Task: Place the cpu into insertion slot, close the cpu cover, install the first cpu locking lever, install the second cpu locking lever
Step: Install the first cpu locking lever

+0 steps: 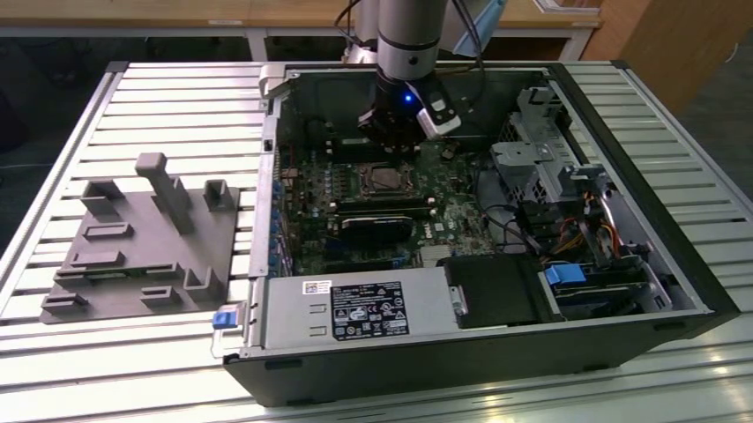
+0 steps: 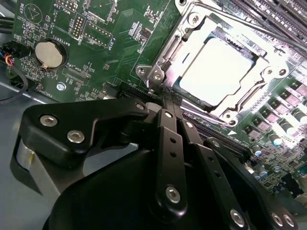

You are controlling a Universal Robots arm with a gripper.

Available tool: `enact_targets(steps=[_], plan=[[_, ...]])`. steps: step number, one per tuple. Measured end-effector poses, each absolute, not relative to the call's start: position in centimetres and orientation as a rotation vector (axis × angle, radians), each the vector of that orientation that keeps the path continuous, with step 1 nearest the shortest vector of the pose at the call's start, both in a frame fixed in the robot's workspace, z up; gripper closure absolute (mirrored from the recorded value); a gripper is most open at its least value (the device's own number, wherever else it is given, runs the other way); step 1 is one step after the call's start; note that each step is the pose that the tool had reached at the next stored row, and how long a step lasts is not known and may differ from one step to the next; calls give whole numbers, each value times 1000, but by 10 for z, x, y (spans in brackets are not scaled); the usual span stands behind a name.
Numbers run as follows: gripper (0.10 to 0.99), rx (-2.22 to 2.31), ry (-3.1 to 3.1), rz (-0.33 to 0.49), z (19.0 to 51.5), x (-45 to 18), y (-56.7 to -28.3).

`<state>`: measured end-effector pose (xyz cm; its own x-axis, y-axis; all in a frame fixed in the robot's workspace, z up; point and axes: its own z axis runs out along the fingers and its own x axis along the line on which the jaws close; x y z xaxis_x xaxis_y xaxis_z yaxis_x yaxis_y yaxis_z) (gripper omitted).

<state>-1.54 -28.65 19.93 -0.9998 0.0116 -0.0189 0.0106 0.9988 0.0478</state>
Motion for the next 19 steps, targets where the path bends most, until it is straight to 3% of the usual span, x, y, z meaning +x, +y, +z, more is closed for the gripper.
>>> enact_targets(steps=[19], plan=[[980,17,3122,63,196,-15,-286]])
